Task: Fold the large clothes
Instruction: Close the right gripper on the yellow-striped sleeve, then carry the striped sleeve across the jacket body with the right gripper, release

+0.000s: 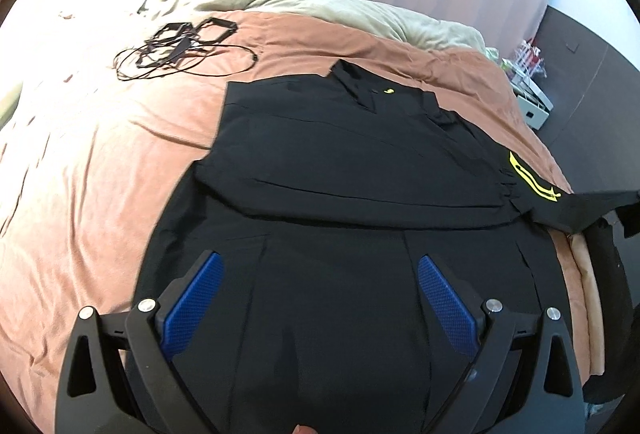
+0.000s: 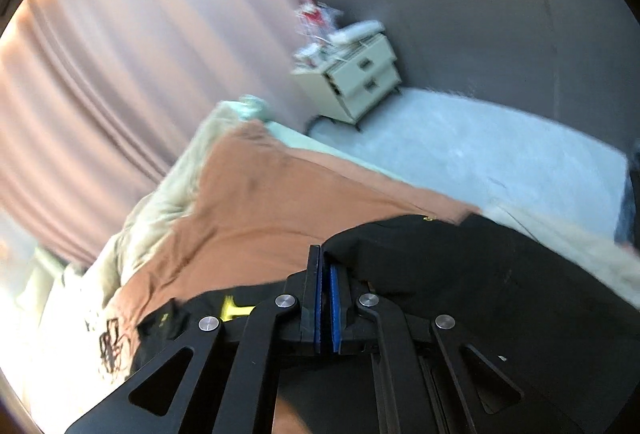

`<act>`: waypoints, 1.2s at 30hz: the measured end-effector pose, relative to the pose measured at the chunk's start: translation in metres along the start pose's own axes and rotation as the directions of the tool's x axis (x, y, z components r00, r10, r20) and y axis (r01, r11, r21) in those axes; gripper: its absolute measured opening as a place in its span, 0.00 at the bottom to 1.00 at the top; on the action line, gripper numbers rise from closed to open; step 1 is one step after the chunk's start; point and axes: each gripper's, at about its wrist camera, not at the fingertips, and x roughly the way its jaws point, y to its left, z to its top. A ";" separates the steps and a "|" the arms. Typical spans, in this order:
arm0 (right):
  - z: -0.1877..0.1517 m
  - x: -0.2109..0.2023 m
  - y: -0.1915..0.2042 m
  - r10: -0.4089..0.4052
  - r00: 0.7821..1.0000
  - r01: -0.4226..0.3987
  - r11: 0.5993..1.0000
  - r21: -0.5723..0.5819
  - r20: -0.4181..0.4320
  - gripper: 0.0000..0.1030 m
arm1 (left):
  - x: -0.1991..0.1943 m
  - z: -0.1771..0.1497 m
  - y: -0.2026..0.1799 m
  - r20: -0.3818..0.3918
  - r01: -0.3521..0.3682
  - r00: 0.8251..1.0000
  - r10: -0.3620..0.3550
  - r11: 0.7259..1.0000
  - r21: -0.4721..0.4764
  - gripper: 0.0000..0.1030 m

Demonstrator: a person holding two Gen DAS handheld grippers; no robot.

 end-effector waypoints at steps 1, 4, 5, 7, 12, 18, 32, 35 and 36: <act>0.002 -0.005 0.012 0.013 1.000 -0.013 1.000 -0.019 0.006 0.04 | -0.003 -0.001 0.007 0.002 0.000 1.000 0.000 1.000 -0.010 0.97; 0.002 -0.018 0.059 0.046 0.999 -0.044 0.994 -0.095 0.023 0.04 | -0.012 -0.003 0.025 0.010 -0.005 1.000 0.005 1.000 -0.029 0.97; 0.000 -0.022 0.077 0.058 0.998 -0.055 0.991 -0.122 0.025 0.04 | -0.016 -0.003 0.032 0.014 -0.007 1.000 0.008 0.999 -0.036 0.97; -0.004 -0.027 0.109 0.085 0.996 -0.080 0.984 -0.160 0.020 0.04 | -0.024 -0.005 0.048 0.024 -0.012 1.000 0.014 0.999 -0.052 0.97; -0.021 -0.036 0.178 0.135 0.991 -0.131 0.962 -0.241 0.000 0.04 | -0.045 -0.008 0.089 0.065 -0.028 0.997 0.035 0.994 -0.106 0.97; -0.055 -0.046 0.267 0.196 0.980 -0.196 0.916 -0.350 -0.036 0.04 | -0.067 -0.015 0.142 0.089 -0.037 0.995 0.053 0.985 -0.170 0.97; -0.157 -0.025 0.420 0.236 0.960 -0.281 0.817 -0.503 -0.152 0.04 | -0.095 -0.047 0.262 0.115 -0.078 0.986 0.118 0.950 -0.301 0.97; -0.185 -0.013 0.443 0.232 0.954 -0.297 0.800 -0.522 -0.188 0.04 | -0.093 -0.054 0.277 0.106 -0.084 0.987 0.123 0.946 -0.313 0.97; -0.194 -0.009 0.450 0.230 0.953 -0.302 0.795 -0.527 -0.199 0.04 | -0.092 -0.056 0.280 0.103 -0.086 0.987 0.124 0.945 -0.316 0.97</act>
